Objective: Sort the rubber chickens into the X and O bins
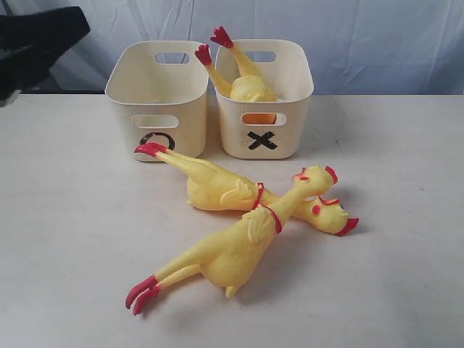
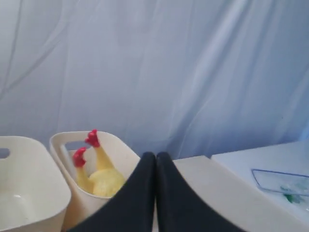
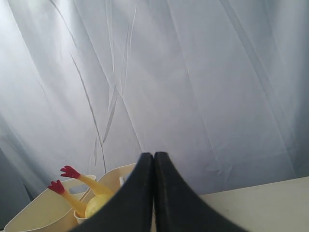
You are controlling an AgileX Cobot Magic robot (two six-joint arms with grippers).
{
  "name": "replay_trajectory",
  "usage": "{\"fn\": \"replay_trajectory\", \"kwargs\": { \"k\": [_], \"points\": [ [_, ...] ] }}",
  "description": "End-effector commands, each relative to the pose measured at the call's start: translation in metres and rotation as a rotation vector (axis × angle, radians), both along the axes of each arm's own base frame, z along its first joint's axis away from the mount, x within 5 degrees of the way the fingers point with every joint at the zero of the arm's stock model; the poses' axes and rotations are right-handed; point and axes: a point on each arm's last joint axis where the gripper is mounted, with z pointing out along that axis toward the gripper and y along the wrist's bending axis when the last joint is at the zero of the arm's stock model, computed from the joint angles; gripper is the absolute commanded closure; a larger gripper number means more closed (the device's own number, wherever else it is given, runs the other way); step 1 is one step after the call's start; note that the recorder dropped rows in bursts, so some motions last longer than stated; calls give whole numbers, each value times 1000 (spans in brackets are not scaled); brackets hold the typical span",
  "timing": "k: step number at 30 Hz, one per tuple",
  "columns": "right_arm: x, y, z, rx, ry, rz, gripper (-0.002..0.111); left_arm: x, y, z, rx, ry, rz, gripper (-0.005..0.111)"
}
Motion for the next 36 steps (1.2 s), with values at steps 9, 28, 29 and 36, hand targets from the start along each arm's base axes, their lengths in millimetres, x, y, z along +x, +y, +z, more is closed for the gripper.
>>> {"fn": "replay_trajectory", "kwargs": {
  "k": [9, 28, 29, 36],
  "points": [
    [-1, -1, -1, -5, -5, -14, 109, -2, -40, -36, 386, 388, 68, 107],
    [-1, -1, -1, -5, -5, -14, 109, 47, -142, -56, 619, 499, -405, 107],
    [-1, -1, -1, -5, -5, -14, 109, 50, -144, -60, 631, 502, -407, 107],
    [-1, -2, -1, -4, -3, -21, 109, 76, -168, -88, 687, 557, -447, 79]
  ]
}}
